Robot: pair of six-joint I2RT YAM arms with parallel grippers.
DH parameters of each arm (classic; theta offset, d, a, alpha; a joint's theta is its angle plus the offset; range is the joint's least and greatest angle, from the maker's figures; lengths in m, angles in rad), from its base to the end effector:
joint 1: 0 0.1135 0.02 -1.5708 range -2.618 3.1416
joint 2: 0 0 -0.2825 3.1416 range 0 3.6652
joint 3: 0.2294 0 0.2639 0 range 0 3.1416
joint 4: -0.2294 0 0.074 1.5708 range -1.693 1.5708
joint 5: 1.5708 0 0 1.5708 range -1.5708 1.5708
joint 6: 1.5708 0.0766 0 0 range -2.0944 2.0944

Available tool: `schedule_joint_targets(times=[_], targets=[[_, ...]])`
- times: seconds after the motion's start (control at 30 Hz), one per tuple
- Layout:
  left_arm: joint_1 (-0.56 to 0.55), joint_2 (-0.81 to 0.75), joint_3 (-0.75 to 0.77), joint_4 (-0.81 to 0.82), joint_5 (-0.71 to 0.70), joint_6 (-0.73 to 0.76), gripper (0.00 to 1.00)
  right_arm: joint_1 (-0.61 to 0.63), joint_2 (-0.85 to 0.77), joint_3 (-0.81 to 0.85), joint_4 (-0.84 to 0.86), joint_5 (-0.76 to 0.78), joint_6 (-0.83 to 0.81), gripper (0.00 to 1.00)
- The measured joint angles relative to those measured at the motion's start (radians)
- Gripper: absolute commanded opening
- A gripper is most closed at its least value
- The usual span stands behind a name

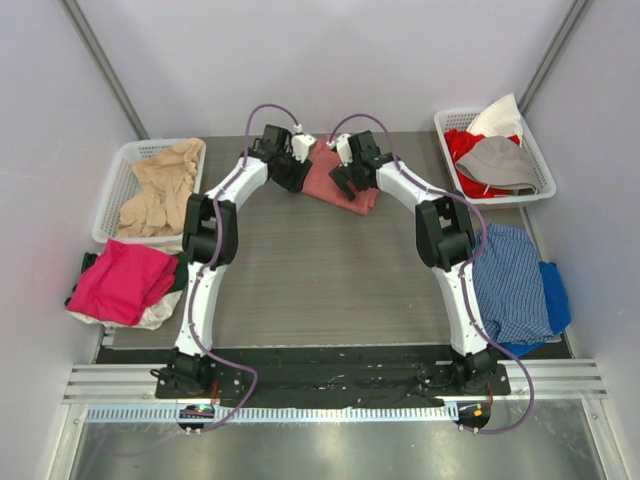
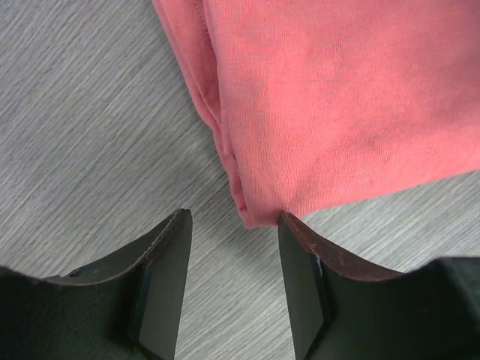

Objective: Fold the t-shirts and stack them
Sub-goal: Fold the tshirt

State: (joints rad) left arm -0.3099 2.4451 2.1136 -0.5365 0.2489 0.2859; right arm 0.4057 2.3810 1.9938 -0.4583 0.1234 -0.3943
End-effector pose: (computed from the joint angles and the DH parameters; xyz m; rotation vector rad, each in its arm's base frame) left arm 0.5609 -0.1994 0.1547 0.8180 2.2853 -0.3140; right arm 0.5410 0.2221 0.1545 -0.8872 2.2437 -0.1438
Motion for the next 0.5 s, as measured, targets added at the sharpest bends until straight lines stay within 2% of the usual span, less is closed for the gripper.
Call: schedule_joint_targets(times=[0.27, 0.5], targets=[[-0.010, -0.056, -0.046, -0.023, -0.004, 0.020, 0.52, -0.015, 0.002, -0.003, -0.006, -0.058, -0.015, 0.99], [-0.017, -0.186, -0.159, -0.030, -0.003, 0.041, 0.51, -0.023, -0.111, -0.177, 0.001, -0.127, -0.048, 1.00]])
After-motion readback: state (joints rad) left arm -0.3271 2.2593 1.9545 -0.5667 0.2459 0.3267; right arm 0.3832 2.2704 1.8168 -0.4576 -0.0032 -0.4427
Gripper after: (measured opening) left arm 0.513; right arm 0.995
